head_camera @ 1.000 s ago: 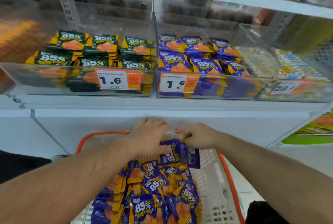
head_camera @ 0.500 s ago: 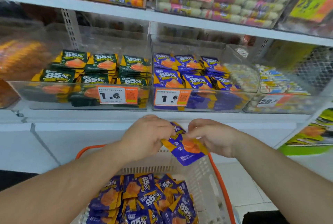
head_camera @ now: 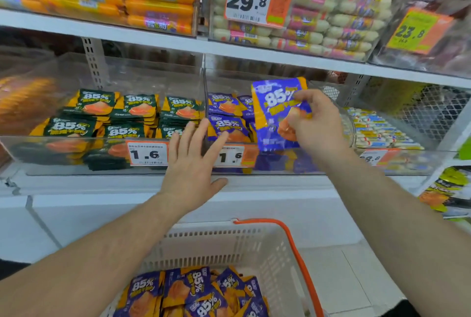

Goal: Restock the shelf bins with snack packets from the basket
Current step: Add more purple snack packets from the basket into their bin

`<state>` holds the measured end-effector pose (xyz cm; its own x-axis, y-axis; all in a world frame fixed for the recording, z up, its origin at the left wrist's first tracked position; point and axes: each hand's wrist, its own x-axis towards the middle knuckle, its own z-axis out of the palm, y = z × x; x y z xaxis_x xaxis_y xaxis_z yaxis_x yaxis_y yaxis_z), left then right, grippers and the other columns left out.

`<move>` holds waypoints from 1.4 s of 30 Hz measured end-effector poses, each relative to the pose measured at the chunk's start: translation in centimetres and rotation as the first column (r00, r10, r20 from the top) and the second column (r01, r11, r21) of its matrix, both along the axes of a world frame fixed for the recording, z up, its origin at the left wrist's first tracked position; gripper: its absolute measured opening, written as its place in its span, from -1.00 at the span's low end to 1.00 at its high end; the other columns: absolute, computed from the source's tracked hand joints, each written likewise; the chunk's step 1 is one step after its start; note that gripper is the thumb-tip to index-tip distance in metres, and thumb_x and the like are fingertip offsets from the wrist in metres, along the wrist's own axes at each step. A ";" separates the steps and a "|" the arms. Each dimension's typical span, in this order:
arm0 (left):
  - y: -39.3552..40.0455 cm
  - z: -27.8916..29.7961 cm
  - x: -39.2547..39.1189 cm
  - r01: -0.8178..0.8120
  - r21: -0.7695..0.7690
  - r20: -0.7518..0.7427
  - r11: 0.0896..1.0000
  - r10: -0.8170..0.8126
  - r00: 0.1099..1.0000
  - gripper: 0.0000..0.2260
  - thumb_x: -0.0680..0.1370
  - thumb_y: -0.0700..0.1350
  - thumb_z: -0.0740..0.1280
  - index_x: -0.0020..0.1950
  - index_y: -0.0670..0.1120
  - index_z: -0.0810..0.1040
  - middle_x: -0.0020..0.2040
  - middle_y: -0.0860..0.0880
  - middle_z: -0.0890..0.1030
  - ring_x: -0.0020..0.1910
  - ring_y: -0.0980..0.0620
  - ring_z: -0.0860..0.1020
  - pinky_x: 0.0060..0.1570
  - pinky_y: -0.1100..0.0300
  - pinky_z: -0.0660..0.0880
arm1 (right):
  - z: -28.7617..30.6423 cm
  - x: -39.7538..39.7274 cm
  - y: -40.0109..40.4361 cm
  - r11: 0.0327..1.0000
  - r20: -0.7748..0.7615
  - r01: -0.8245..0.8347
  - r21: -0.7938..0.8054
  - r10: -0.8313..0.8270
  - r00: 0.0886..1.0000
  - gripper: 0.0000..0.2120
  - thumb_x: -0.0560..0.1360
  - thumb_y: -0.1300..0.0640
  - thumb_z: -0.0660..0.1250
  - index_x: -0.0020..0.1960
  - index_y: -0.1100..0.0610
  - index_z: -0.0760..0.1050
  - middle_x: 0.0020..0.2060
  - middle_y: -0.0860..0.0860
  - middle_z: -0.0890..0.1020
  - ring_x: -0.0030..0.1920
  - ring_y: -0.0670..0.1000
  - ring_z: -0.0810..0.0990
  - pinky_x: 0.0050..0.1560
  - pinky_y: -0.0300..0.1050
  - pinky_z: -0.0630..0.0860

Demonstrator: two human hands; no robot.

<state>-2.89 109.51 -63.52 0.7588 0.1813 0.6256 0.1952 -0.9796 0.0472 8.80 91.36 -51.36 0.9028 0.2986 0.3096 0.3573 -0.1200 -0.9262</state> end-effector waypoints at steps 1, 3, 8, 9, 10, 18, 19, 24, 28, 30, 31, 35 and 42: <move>-0.1 -0.3 0.2 -0.023 0.021 -0.044 1.000 0.024 0.999 0.00 0.24 0.19 0.59 0.55 0.07 0.14 0.56 -0.21 0.08 0.51 -0.25 0.08 0.42 -0.24 -0.09 | 0.3 1.4 0.4 0.997 0.017 0.054 -0.048 -0.053 0.998 -0.74 0.59 0.35 0.15 0.07 0.00 0.42 -0.39 0.01 0.56 -0.43 -0.04 0.57 -0.33 -0.12 0.60; -0.3 -0.7 0.5 -0.042 0.037 -0.060 0.998 0.044 0.997 -0.02 0.26 0.14 0.59 0.56 0.05 0.14 0.56 -0.26 0.07 0.52 -0.27 0.09 0.42 -0.24 -0.14 | 0.0 4.4 1.2 0.977 0.025 0.145 -0.157 -0.143 0.989 -0.72 0.57 0.31 0.15 0.06 -0.06 0.44 -0.30 0.03 0.57 -0.36 -0.01 0.58 -0.30 -0.13 0.61; -0.4 -0.8 0.5 -0.017 0.019 0.006 1.000 0.017 1.000 -0.05 0.25 0.01 0.60 0.54 0.01 0.19 0.55 -0.28 0.11 0.50 -0.28 0.15 0.43 -0.23 -0.11 | -2.7 8.7 3.6 0.885 -0.064 0.084 -0.458 -0.127 0.990 -0.66 0.48 0.38 0.26 0.14 0.03 0.53 -0.17 0.10 0.54 -0.18 0.13 0.54 -0.29 -0.12 0.50; -0.3 -0.8 0.4 -0.009 0.021 0.006 1.000 0.009 1.000 -0.06 0.25 -0.01 0.60 0.54 0.01 0.20 0.55 -0.28 0.12 0.49 -0.27 0.17 0.43 -0.22 -0.10 | -3.1 8.8 3.8 0.829 -0.030 0.065 -0.556 -0.098 0.995 -0.65 0.49 0.36 0.26 0.19 0.07 0.54 -0.14 0.09 0.55 -0.13 0.14 0.53 -0.25 -0.12 0.49; -0.1 -0.8 0.4 -0.002 0.021 0.004 1.000 0.002 1.000 -0.06 0.25 -0.02 0.59 0.54 0.01 0.20 0.55 -0.28 0.12 0.49 -0.27 0.17 0.43 -0.22 -0.10 | -3.3 8.7 4.0 0.757 0.005 0.047 -0.651 -0.059 0.998 -0.64 0.51 0.35 0.25 0.26 0.12 0.54 -0.06 0.09 0.58 -0.04 0.15 0.55 -0.16 -0.10 0.52; -0.1 -0.8 0.4 -0.009 0.013 -0.023 1.000 0.009 1.000 -0.08 0.25 -0.02 0.58 0.53 0.02 0.22 0.55 -0.27 0.13 0.47 -0.30 0.26 0.41 -0.27 -0.05 | -2.6 7.2 4.4 0.460 0.125 0.071 -0.885 0.089 0.988 -0.69 0.59 0.08 0.25 0.21 0.25 0.58 0.21 0.16 0.59 0.22 0.17 0.52 0.23 0.08 0.51; -0.2 -0.8 0.4 -0.009 0.009 -0.025 1.000 0.010 1.000 -0.08 0.25 -0.02 0.58 0.53 0.02 0.21 0.55 -0.27 0.13 0.47 -0.30 0.26 0.42 -0.27 -0.05 | -2.7 7.3 4.4 0.474 0.130 0.076 -0.877 0.082 0.988 -0.68 0.58 0.03 0.29 0.18 0.24 0.59 0.19 0.15 0.60 0.20 0.16 0.54 0.23 0.08 0.52; -0.3 -0.5 0.2 -0.008 -0.001 -0.034 1.000 0.008 0.999 -0.08 0.26 -0.02 0.57 0.54 0.02 0.19 0.55 -0.27 0.13 0.48 -0.30 0.24 0.43 -0.25 -0.09 | -3.2 7.8 4.3 0.506 0.136 0.103 -0.856 0.027 0.990 -0.73 0.51 0.04 0.40 0.12 0.18 0.63 0.12 0.11 0.64 0.14 0.12 0.57 0.19 0.06 0.56; -0.6 -0.7 0.2 0.005 -0.006 0.039 1.000 -0.005 0.999 -0.11 0.28 -0.03 0.57 0.52 -0.02 0.20 0.54 -0.26 0.10 0.50 -0.29 0.17 0.46 -0.17 -0.17 | -3.5 8.3 4.2 0.498 0.139 0.117 -0.859 0.007 0.990 -0.75 0.51 0.02 0.39 0.08 0.14 0.65 0.10 0.10 0.66 0.13 0.13 0.58 0.16 0.03 0.56; -1.2 -1.2 -0.3 0.112 -0.006 0.162 0.994 -0.109 0.981 -0.28 0.33 -0.10 0.49 0.45 -0.10 0.30 0.47 -0.25 0.19 0.46 -0.29 0.20 0.47 -0.18 -0.08 | -4.0 8.0 4.2 0.494 0.302 0.270 -0.827 -0.016 0.953 -0.73 0.48 -0.03 0.31 0.02 0.09 0.67 0.07 0.13 0.65 0.11 0.19 0.57 0.12 -0.01 0.54; -1.4 -1.8 -0.7 0.193 0.021 0.187 0.981 -0.194 0.963 -0.39 0.35 -0.12 0.42 0.38 -0.13 0.36 0.40 -0.23 0.28 0.39 -0.28 0.28 0.44 -0.18 0.04 | -4.3 7.7 4.1 0.537 0.483 0.419 -0.732 -0.026 0.875 -0.71 0.45 -0.02 0.26 -0.01 0.10 0.67 0.02 0.17 0.64 0.09 0.24 0.55 0.09 0.00 0.51; -3.2 -4.1 -3.0 0.401 -0.149 -0.369 0.904 -0.427 0.825 -0.60 0.45 -0.09 0.30 0.30 -0.04 0.49 0.22 -0.05 0.53 0.17 -0.09 0.50 0.20 0.02 0.32 | -8.0 1.4 3.7 0.946 0.880 0.265 -0.185 0.040 0.473 -0.89 0.36 0.20 0.29 -0.24 0.23 0.55 -0.27 0.20 0.51 -0.21 0.22 0.50 -0.22 0.04 0.38; -2.9 -9.4 -5.1 0.181 -0.370 -0.826 0.911 -0.411 0.385 -0.83 0.56 -0.13 0.19 0.05 0.04 0.54 -0.02 0.07 0.58 -0.08 0.05 0.53 -0.07 0.12 0.51 | -26.7 -5.5 1.5 0.426 -0.045 -0.248 -0.870 0.433 0.900 -0.82 0.49 0.17 0.24 -0.29 0.11 0.41 -0.36 0.03 0.47 -0.36 0.03 0.41 -0.31 -0.09 0.33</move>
<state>-8.00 106.56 -72.88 0.8910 -0.1512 -0.4281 -0.0591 -0.9735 0.2209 3.30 92.90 -78.02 0.6282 0.7637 -0.1486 0.6825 -0.6326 -0.3661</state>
